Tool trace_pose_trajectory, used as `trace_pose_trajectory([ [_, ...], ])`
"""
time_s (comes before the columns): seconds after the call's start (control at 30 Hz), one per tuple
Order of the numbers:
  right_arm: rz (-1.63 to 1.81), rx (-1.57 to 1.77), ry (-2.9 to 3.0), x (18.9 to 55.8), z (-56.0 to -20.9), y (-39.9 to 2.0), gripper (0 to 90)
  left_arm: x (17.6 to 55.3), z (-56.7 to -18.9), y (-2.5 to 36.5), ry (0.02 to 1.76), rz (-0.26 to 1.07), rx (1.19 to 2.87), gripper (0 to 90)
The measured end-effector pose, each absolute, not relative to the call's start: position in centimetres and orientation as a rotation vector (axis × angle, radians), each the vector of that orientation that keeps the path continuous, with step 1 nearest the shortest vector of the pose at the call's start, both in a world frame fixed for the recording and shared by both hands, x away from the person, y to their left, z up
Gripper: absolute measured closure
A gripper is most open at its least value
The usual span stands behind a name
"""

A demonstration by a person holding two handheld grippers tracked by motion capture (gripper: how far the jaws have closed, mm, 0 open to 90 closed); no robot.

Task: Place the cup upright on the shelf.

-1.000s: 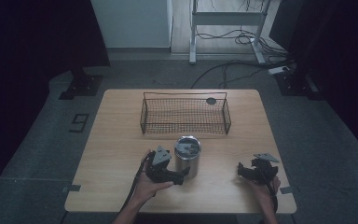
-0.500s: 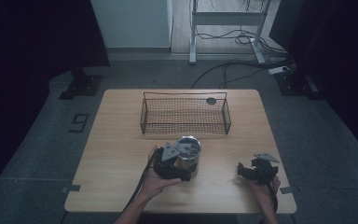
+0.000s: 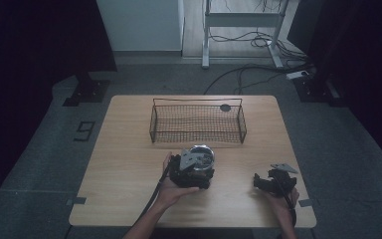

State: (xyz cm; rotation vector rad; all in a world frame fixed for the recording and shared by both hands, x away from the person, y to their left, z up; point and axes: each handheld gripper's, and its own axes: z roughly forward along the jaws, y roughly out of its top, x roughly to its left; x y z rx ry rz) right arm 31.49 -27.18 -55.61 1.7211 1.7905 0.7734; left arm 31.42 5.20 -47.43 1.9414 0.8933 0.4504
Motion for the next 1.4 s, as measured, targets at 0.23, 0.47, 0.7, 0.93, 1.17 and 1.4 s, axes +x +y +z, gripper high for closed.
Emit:
trace_pose_trajectory([
  [0.23, 0.775, 1.721, 1.79, 31.5, -55.6, -27.2, 2.9, 31.8, -48.2, 4.5, 0.916, 0.486, 1.963, 0.0],
  [0.47, 0.774, 1.721, 1.791, 31.5, -55.6, -27.2, 2.9, 31.8, -48.4, 4.4, 0.888, 0.494, 1.965, 3.9],
  [0.7, 0.775, 1.721, 1.789, 31.5, -55.6, -27.2, 2.9, 31.9, -48.3, 4.5, 0.883, 0.489, 1.97, 4.1],
  [0.93, 0.775, 1.721, 1.79, 31.5, -55.6, -27.2, 2.8, 31.9, -48.3, 4.7, 0.854, 0.468, 1.979, 4.2],
  [1.17, 0.774, 1.721, 1.791, 31.5, -55.6, -27.2, 2.9, 31.9, -48.2, 5.0, 0.837, 0.444, 1.985, 4.3],
  [1.4, 0.774, 1.721, 1.791, 31.5, -55.6, -27.2, 2.9, 32.1, -48.0, 5.5, 0.852, 0.414, 1.966, 4.3],
])
